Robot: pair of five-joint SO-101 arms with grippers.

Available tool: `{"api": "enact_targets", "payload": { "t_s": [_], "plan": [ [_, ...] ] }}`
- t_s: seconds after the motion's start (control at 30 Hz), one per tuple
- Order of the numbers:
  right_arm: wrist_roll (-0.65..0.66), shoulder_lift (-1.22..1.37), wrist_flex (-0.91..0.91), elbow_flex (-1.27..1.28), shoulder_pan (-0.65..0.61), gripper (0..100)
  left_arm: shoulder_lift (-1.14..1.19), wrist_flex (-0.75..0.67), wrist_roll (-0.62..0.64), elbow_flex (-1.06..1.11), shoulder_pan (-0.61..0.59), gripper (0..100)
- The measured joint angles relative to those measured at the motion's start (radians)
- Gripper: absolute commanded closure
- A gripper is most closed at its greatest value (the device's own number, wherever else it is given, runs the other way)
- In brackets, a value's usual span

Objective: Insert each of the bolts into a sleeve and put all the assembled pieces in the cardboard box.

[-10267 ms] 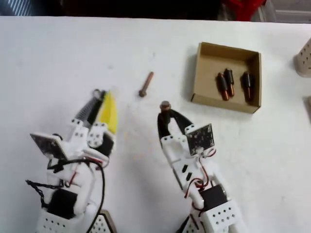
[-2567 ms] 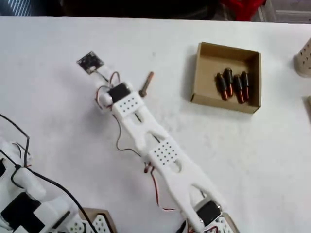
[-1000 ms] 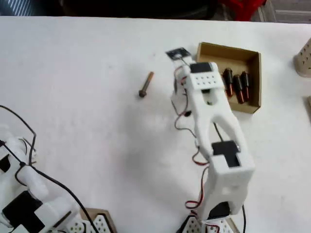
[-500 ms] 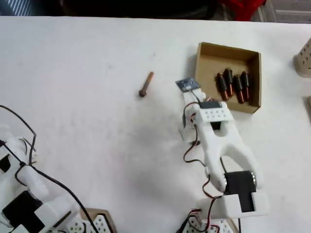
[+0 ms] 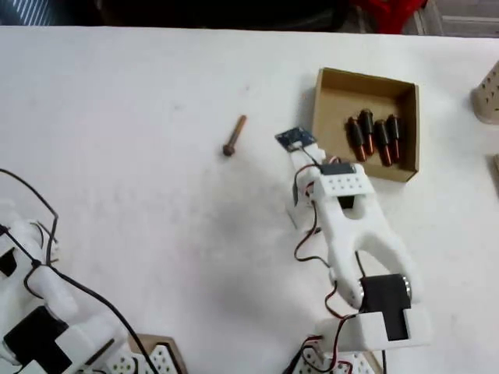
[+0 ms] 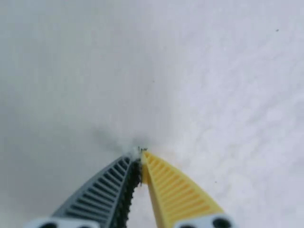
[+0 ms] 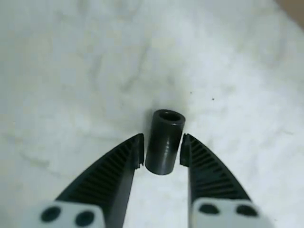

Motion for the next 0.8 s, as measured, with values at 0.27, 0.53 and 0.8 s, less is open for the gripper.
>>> {"api": "enact_targets", "payload": {
  "t_s": [0.27,0.53,0.8],
  "plan": [
    [0.0,0.092,-0.1,-0.002,0.002,94.0,0.0,0.0,0.0,0.0,0.0,98],
    [0.0,0.12,-0.054,-0.055,0.005,91.9,0.0,0.0,0.0,0.0,0.0,98],
    [0.0,0.121,-0.025,-0.06,-0.006,88.5,0.0,0.0,0.0,0.0,0.0,98]
  ]
}}
